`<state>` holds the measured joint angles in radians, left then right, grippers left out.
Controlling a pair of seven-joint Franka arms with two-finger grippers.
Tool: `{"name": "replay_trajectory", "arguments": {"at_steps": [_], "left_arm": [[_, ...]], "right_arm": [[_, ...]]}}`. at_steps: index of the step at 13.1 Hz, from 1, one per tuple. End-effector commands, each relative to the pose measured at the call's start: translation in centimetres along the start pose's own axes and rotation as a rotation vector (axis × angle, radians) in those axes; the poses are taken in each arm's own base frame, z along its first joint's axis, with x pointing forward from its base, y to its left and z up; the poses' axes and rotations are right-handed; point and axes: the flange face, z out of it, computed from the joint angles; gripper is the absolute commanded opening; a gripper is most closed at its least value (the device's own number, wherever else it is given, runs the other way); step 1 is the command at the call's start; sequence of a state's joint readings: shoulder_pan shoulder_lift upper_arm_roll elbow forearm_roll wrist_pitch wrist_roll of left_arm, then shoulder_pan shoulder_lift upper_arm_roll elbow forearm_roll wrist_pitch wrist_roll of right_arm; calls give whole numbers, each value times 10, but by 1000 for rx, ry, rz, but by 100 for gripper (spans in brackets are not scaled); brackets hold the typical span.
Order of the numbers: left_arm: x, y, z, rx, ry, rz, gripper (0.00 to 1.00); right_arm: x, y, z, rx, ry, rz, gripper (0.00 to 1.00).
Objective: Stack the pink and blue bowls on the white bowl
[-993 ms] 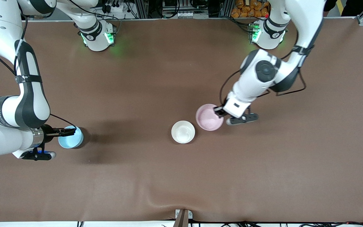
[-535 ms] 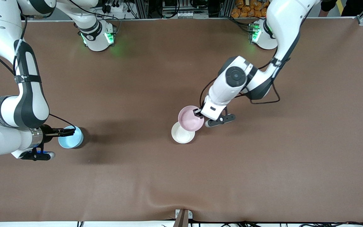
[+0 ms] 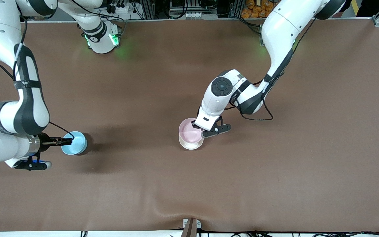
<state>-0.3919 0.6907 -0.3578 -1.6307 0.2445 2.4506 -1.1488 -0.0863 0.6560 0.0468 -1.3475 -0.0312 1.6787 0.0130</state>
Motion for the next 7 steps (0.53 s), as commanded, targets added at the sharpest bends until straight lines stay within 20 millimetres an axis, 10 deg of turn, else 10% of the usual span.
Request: {"name": "replay_trajectory", "arguments": {"at_steps": [1,7], "left_arm": [[5,8,-4,-24,36,-4,0],[3,9,3,-26,38,5,0]], "right_arm": [[7,5,22,-28,15,-57,100],[10,47,86,-49,80,-159,100]]}}
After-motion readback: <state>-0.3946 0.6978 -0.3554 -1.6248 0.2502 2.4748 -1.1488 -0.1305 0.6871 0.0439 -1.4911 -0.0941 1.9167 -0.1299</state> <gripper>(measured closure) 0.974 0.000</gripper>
